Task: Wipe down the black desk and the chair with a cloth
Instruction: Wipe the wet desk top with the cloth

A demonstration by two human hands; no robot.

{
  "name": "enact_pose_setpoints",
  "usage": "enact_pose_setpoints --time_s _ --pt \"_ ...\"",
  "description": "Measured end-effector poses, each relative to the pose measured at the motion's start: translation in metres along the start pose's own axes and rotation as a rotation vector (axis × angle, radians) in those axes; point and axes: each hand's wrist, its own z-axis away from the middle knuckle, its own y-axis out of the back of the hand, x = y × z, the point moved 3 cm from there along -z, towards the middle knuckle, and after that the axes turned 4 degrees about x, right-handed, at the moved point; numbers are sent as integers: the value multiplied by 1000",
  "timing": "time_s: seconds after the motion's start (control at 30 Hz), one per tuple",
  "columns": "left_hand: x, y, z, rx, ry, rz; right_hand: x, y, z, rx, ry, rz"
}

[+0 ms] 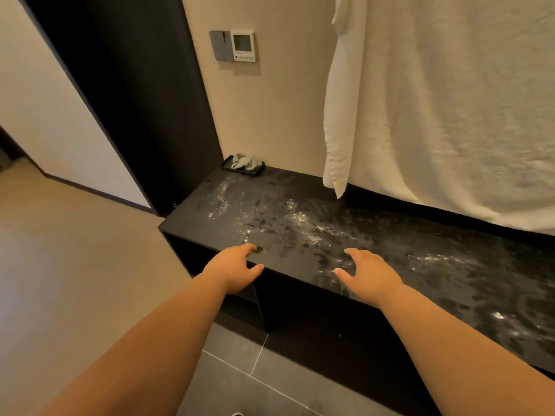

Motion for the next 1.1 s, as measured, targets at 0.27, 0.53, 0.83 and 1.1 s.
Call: enact_pose_setpoints --time_s 0.27,0.53,0.83,1.1 --pt "-69 21 14 98 122 63 -79 -24 -34 -60 156 72" --pt "-145 56 -11 131 157 87 -167 -38 -80 -66 215 111" --pt "-223 88 -69 89 140 157 -261 -65 -147 -81 189 64" --pt "-263 93 -117 11 93 141 -298 -89 -189 -81 139 39"
